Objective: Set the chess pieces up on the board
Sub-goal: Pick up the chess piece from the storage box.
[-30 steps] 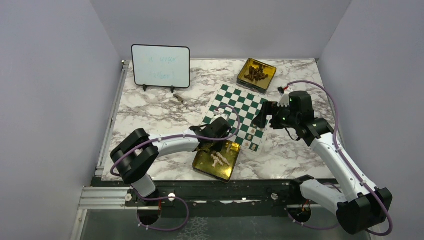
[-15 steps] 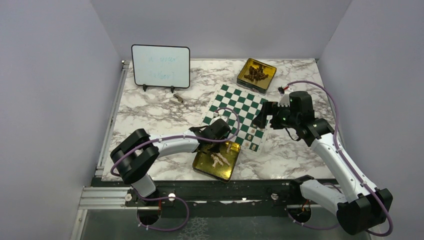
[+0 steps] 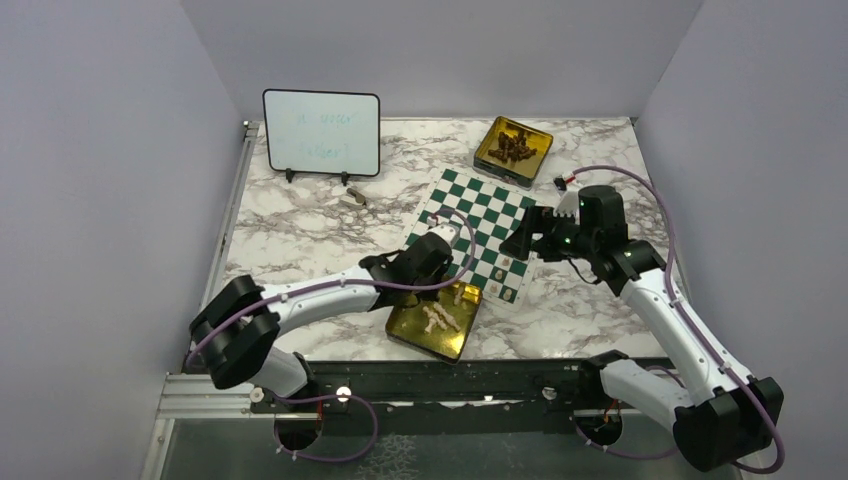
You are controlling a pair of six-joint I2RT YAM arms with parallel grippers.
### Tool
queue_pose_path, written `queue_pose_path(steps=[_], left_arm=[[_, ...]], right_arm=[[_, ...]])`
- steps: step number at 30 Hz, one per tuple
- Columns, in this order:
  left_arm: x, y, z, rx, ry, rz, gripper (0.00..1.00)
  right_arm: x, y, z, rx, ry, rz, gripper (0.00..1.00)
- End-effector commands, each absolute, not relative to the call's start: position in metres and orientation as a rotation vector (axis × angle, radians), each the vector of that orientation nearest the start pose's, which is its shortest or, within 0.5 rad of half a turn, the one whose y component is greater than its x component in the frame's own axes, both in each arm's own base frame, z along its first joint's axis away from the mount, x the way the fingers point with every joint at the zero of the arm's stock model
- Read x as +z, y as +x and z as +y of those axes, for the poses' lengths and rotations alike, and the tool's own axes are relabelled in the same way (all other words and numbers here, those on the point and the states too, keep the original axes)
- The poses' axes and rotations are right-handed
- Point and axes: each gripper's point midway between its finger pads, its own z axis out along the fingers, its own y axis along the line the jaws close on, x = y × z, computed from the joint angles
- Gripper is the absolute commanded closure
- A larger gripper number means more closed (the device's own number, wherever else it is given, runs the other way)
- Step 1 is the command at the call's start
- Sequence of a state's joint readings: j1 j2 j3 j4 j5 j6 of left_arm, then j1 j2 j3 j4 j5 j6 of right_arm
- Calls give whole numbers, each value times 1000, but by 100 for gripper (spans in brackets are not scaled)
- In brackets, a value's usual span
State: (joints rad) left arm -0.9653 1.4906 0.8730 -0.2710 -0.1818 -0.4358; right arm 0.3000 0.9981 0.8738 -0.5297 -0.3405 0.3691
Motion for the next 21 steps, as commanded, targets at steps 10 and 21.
queue_pose_path(steps=[10, 21], left_arm=[[158, 194, -327, -831, 824, 1940, 83], [175, 180, -334, -926, 921, 1817, 83]], right_arm=[[186, 229, 214, 1288, -252, 2235, 47], [181, 213, 239, 1503, -311, 2235, 48]])
